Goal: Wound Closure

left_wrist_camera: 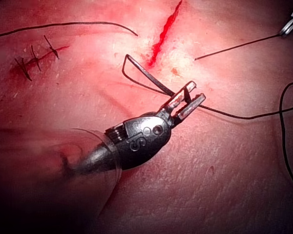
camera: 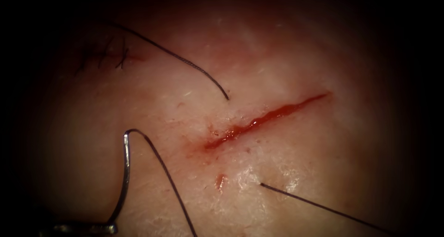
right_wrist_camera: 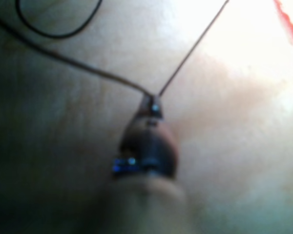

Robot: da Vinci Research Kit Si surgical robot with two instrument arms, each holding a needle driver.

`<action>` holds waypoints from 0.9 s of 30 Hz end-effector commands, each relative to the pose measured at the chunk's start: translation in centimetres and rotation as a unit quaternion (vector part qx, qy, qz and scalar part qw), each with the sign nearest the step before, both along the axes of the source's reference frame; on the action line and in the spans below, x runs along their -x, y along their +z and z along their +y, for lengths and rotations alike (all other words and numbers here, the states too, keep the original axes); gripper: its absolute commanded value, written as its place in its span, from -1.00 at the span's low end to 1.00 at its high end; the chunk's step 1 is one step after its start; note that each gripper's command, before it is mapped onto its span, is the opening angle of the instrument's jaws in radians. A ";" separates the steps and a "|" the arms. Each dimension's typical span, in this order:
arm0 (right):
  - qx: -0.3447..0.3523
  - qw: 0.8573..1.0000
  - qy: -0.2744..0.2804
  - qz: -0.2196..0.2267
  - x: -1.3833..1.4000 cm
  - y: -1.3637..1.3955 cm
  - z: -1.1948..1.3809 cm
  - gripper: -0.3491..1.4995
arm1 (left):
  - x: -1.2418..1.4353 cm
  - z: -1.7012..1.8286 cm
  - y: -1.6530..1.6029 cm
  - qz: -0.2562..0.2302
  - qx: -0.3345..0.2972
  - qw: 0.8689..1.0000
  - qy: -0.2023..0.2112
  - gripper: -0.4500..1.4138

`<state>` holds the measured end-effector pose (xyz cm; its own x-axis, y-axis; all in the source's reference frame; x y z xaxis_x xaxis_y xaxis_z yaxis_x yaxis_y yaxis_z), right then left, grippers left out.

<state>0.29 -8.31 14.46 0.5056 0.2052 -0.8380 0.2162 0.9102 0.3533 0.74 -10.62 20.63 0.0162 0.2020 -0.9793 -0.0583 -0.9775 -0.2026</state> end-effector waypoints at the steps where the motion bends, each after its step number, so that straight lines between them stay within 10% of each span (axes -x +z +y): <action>1: -0.007 1.000 0.000 -0.001 -0.01 0.03 -0.11 -1.00 | 0.07 -0.10 0.05 -0.001 -0.002 1.000 0.000 -1.00; 27: -0.035 0.999 -0.012 -0.013 0.40 0.00 -0.28 -1.00 | 0.07 -0.09 0.04 -0.002 -0.003 1.000 0.000 -1.00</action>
<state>-0.19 -8.48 14.43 0.5367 0.2490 -0.8062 0.2221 0.8801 0.4196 0.74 -10.61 20.62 0.0169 0.2027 -0.9791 -0.0578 -0.9774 -0.2034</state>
